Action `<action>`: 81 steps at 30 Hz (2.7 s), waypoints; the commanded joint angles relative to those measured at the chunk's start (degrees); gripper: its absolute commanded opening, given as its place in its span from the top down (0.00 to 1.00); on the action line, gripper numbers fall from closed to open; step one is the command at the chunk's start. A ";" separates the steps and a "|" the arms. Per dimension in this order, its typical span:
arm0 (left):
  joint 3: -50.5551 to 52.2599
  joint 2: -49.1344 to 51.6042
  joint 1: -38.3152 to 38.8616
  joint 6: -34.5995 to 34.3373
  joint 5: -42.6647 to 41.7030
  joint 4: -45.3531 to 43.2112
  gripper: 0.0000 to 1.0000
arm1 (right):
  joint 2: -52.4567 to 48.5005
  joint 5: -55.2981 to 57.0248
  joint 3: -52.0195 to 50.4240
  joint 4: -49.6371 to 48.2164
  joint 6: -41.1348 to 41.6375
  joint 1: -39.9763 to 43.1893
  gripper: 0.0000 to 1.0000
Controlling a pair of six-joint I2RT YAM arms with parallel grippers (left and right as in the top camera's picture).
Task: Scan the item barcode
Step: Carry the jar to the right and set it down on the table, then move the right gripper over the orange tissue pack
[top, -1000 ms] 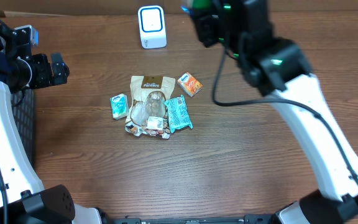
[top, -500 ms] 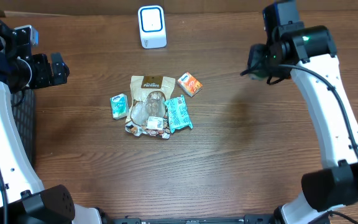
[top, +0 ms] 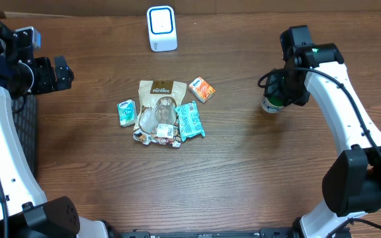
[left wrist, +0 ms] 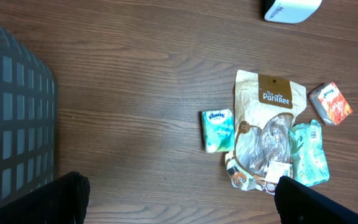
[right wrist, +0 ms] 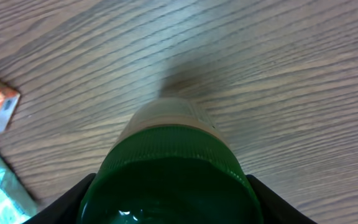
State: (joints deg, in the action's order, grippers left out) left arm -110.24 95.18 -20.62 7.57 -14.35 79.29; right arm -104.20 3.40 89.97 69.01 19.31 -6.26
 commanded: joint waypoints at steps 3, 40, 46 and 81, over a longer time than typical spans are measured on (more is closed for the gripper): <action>-0.48 0.20 0.39 1.01 -0.28 -0.02 0.01 | 0.50 -0.98 -3.96 -3.56 0.39 2.78 0.54; -0.48 0.20 0.39 1.01 -0.28 -0.02 0.00 | -5.90 3.17 -8.28 -11.52 0.48 6.32 0.54; -0.48 0.20 0.39 1.01 -0.28 -0.02 0.00 | -6.23 5.14 -8.28 -10.80 3.61 7.82 0.50; -0.48 0.20 0.39 1.01 -0.28 -0.02 0.00 | -6.93 -21.49 17.16 -11.30 -4.48 -1.92 0.00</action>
State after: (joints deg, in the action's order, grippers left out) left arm -110.24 95.18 -20.62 7.55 -14.35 79.31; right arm -110.91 -15.81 106.19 59.24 15.64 -5.65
